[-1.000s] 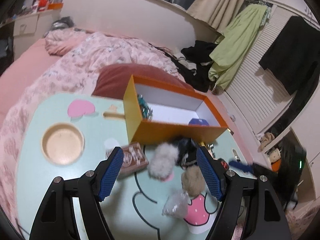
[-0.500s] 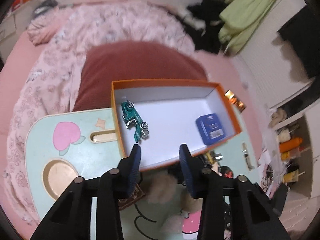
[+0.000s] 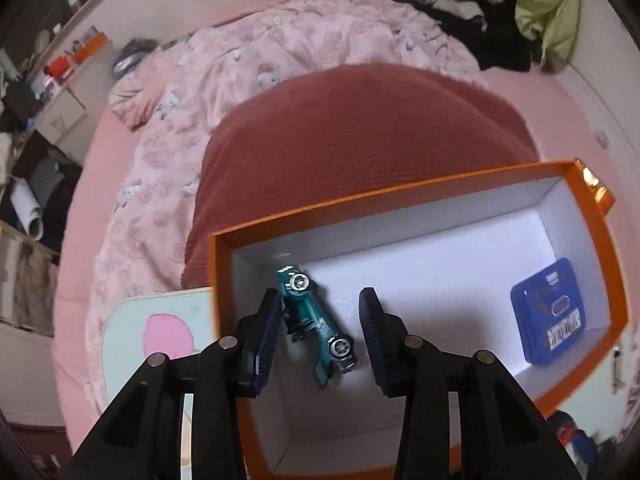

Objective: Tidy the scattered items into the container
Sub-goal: 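Grasp the white-headed figurine in the box with the right tool, set it on the table, then grasp the green toy car in the box with the left tool, set it on the table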

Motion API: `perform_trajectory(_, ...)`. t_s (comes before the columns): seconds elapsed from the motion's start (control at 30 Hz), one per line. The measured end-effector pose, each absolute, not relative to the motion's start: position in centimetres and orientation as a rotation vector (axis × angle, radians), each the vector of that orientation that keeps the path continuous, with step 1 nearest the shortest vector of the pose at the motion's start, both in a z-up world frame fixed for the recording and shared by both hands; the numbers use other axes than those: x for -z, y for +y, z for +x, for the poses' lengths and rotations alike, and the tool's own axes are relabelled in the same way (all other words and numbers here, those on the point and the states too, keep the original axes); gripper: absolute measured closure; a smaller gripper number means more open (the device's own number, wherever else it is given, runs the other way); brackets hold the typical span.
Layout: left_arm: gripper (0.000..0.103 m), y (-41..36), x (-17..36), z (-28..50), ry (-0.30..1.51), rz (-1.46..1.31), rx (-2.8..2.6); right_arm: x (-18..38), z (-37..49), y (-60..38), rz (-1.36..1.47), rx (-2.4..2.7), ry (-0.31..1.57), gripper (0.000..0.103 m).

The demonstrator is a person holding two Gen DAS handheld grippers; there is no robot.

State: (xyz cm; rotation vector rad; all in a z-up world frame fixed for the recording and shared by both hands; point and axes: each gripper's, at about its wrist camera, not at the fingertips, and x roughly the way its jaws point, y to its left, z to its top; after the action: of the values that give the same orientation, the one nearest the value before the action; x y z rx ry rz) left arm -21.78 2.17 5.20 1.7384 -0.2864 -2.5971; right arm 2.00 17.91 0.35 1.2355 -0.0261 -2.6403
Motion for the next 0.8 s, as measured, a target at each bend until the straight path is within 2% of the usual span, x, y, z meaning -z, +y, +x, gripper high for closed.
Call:
perform_trajectory(0.1, 0.057, 2.4, -5.2, -21.7, -0.255, 1.740, 2.635, -0.3, 2.0, 17.9, 1.234, 2.640, -0.026, 0.030)
perform_trajectory(0.3, 0.059, 1.7, -6.2, -21.3, 0.082, 1.885, 2.766, -0.3, 2.0, 17.9, 1.232, 2.636, -0.034, 0.029)
perform_trajectory(0.37, 0.058, 1.1, -6.8, -21.3, 0.140, 1.886, 2.773, -0.3, 2.0, 18.0, 1.232, 2.635, -0.032, 0.029)
perform_trajectory(0.47, 0.051, 0.1, -7.7, -21.6, 0.189, 1.865, 2.761, -0.2, 1.9, 18.0, 1.232, 2.634, -0.033, 0.028)
perform_trajectory(0.67, 0.043, 1.9, -6.1, -22.5, 0.019, 1.934, 2.680, -0.3, 1.9, 18.0, 1.230, 2.632, -0.038, 0.028)
perform_trajectory(0.8, 0.041, 3.7, -4.7, -22.1, -0.249, 1.822, 2.639, -0.3, 1.9, 18.0, 1.229, 2.631, -0.042, 0.028)
